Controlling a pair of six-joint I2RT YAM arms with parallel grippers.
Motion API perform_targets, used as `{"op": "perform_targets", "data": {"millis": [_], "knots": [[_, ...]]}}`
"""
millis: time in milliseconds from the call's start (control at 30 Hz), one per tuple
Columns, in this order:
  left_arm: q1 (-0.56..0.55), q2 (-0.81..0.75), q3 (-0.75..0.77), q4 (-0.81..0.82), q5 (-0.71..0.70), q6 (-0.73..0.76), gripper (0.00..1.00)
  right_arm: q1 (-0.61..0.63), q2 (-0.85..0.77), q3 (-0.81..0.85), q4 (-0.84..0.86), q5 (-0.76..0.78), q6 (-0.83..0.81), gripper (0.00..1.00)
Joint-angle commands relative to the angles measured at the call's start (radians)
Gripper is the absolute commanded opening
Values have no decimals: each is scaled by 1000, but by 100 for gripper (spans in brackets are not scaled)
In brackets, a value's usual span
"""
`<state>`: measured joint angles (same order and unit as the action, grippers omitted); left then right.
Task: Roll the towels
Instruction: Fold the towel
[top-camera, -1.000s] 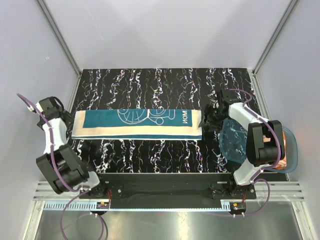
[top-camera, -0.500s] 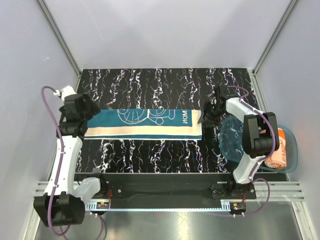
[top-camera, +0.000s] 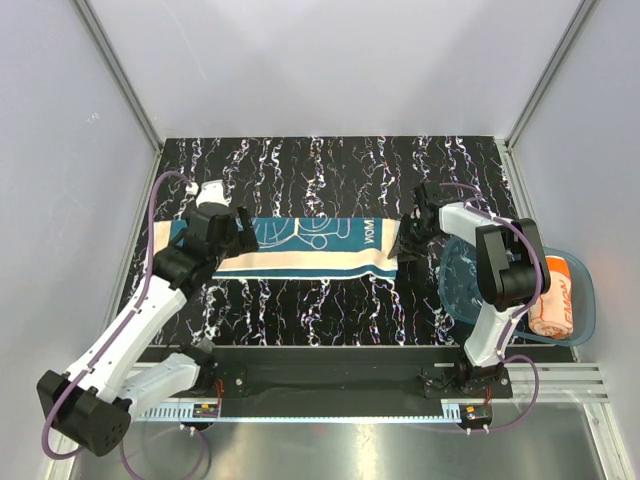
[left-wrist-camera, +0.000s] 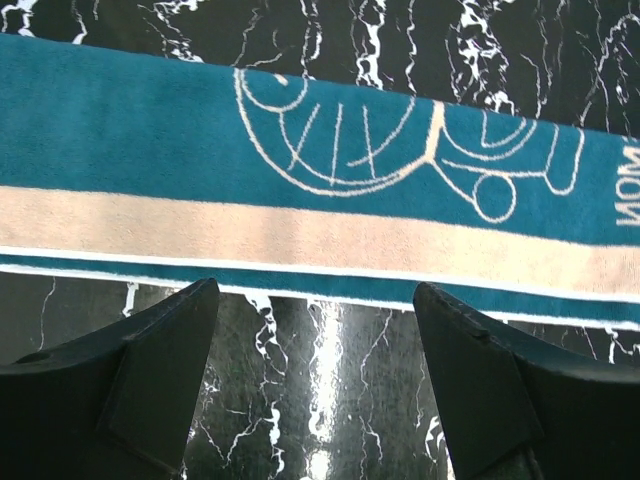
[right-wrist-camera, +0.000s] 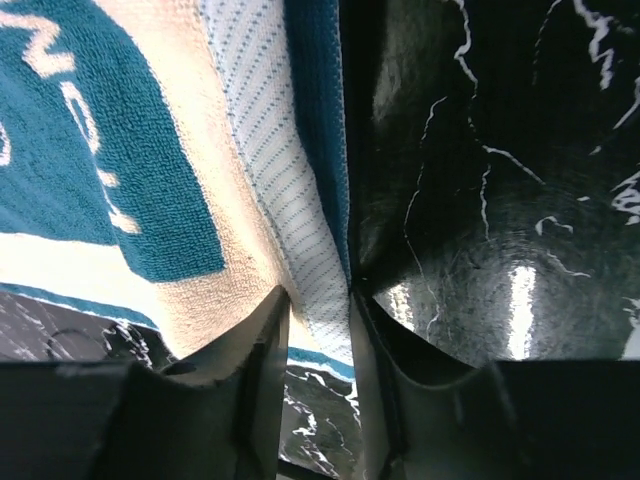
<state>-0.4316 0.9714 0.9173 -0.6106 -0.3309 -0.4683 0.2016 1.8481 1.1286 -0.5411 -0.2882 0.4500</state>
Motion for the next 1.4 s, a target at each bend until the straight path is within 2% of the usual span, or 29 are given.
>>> {"op": "perform_targets", "data": {"millis": [0, 133, 300, 467, 667, 800, 967, 1133, 1167, 1367], "knots": [[-19, -25, 15, -5, -37, 2, 85, 13, 23, -59, 58, 17, 26, 33], [-19, -68, 3, -32, -28, 40, 86, 16, 17, -78, 79, 14, 36, 16], [-19, -103, -34, -40, -26, 76, 87, 16, -16, -52, 50, 49, 21, 0], [-18, -132, -64, -48, -42, 96, 89, -27, -59, 2, -45, 103, -36, 0], [-18, -145, -57, -52, 26, 71, 89, -114, -151, 34, -141, 204, -100, 0], [-19, -145, -2, -64, 114, 56, 89, -195, -205, 52, -178, 224, -132, 0], [-18, -146, 60, -71, 170, 57, 90, -195, -256, 102, -224, 215, -103, 0], [-18, -174, 45, -49, 168, 86, 93, -62, -271, 272, -310, 251, -51, 0], [-18, -187, 37, -49, 164, 91, 93, 12, -254, 304, -324, 264, -44, 0], [10, -249, -12, -89, 49, 118, 97, 214, -133, 520, -316, 239, 70, 0]]}}
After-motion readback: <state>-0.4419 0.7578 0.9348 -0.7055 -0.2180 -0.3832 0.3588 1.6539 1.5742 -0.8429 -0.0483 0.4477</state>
